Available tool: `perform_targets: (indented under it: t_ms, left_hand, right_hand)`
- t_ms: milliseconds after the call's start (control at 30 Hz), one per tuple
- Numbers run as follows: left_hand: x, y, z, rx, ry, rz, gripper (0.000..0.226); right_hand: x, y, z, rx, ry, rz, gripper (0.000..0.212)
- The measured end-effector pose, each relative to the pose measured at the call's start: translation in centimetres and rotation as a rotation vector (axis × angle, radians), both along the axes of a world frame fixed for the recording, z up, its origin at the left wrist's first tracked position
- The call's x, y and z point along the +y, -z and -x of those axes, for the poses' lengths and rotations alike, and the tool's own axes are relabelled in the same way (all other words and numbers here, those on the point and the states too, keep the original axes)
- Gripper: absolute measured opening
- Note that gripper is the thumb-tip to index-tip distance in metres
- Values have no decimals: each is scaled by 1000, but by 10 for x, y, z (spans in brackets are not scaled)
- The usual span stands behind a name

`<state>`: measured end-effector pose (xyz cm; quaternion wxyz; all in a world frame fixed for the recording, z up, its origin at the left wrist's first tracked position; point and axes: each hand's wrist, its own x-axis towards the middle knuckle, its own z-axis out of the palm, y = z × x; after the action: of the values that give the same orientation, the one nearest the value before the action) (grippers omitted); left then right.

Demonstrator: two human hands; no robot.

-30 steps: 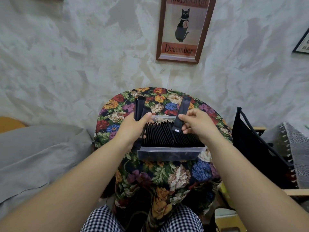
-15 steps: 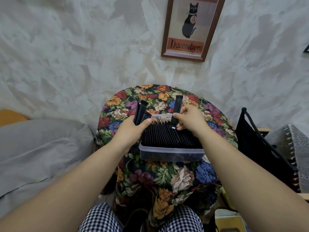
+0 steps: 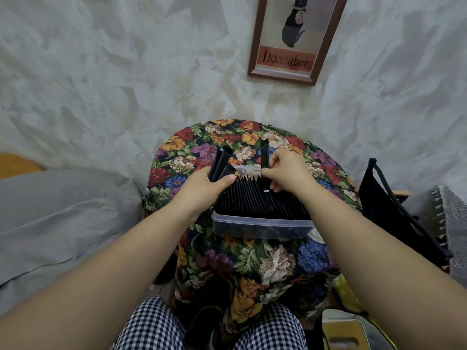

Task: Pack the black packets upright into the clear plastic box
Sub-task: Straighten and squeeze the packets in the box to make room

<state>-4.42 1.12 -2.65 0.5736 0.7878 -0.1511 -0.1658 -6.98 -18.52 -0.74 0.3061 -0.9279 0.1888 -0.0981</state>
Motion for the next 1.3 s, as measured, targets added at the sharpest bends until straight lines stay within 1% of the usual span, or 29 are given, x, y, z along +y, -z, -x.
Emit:
perform_targets:
  t_ms: [100,233,333,467,600,733,800,933,1033,1200,1233,1300]
  left_hand:
    - [0,0,0,-4,5,2,24]
    - [1,1,-1,4,11,10,24]
    - [1,1,0,3,5,16,20]
    - [1,0,0,1,5,25,18]
    - [1,0,-1,3,5,24,18]
    - [1,1,-1,-1,11,21,22]
    - [1,1,-1,3,12,22,23]
    - [1,0,-1,-7,12,9,24]
    - [0,-3,-2,-26,19,-10,20]
    - [-3,-10,-7,-13,66,-10,19]
    - [-5,-11,-8,-7,89,-12,20]
    - [-7,-10,-10,-14,111,-28,20]
  right_hand:
    - [1,-2,0,25,-19,13,22]
    - [1,-7,-4,-12,-22,-11,23]
    - [2,-9,-7,-14,-31,-18,22]
    - [2,-6,-9,49,-39,-3,23]
    - [4,-3,-5,170,-83,56,25]
    - [6,-3,2,217,-99,91,21]
    - [7,-4,7,252,-105,76,34]
    - [8,-5,18,291,-149,28,74]
    - [7,-5,22,324,-171,-27,90]
    - [6,-10,18,347,-167,-95,102]
    - [6,-11,17,344,-168,-87,100]
    - [5,-10,16,342,-189,-22,84]
